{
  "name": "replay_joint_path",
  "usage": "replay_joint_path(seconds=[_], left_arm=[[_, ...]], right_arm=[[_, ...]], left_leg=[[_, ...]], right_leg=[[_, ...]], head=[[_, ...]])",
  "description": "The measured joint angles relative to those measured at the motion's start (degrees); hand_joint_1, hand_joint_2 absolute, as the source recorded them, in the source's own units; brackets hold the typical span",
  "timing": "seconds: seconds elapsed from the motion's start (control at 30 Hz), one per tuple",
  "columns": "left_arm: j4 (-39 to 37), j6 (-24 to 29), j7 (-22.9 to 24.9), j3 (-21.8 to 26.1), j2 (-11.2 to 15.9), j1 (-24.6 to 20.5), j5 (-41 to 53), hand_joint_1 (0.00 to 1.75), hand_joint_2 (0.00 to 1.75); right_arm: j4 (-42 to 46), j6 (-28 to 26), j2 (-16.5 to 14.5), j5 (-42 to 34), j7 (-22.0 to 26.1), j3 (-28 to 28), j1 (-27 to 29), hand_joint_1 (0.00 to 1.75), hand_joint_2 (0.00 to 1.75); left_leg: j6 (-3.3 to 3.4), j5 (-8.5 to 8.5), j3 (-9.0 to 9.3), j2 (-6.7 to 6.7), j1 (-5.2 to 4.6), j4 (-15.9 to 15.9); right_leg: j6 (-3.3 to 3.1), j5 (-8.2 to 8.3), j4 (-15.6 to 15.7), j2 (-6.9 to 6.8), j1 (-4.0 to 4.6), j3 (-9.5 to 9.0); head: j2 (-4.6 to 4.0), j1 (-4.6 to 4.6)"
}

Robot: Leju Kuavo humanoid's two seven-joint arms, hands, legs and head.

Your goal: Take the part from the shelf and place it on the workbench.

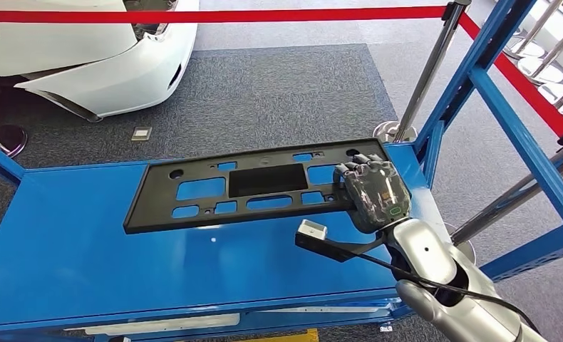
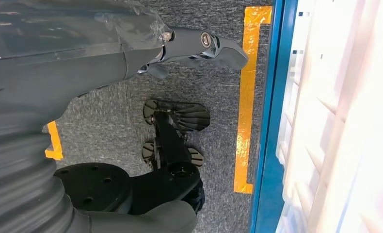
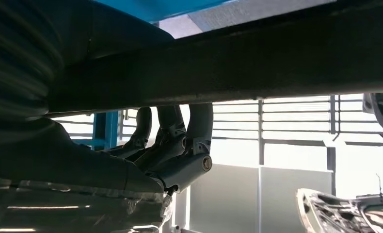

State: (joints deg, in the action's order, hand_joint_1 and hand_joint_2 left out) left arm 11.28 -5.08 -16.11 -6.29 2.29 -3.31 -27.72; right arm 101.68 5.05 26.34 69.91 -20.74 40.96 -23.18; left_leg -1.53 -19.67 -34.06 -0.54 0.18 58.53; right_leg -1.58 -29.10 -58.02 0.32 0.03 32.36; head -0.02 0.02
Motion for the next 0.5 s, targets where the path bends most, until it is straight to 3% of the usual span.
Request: replay_joint_path(seconds=[0.5], left_arm=[[0.0,-0.1,0.0,-0.6,0.0,0.0,0.0,0.00,1.75]], right_arm=[[6.5,0.6,0.4,0.3,0.0,0.0,0.3,1.75,1.75]], left_leg=[[0.00,0.00,0.00,0.00,-0.01,0.0]], right_leg=[[0.00,0.00,0.0,0.00,0.00,0.00]], head=[[0.00,0.06]])
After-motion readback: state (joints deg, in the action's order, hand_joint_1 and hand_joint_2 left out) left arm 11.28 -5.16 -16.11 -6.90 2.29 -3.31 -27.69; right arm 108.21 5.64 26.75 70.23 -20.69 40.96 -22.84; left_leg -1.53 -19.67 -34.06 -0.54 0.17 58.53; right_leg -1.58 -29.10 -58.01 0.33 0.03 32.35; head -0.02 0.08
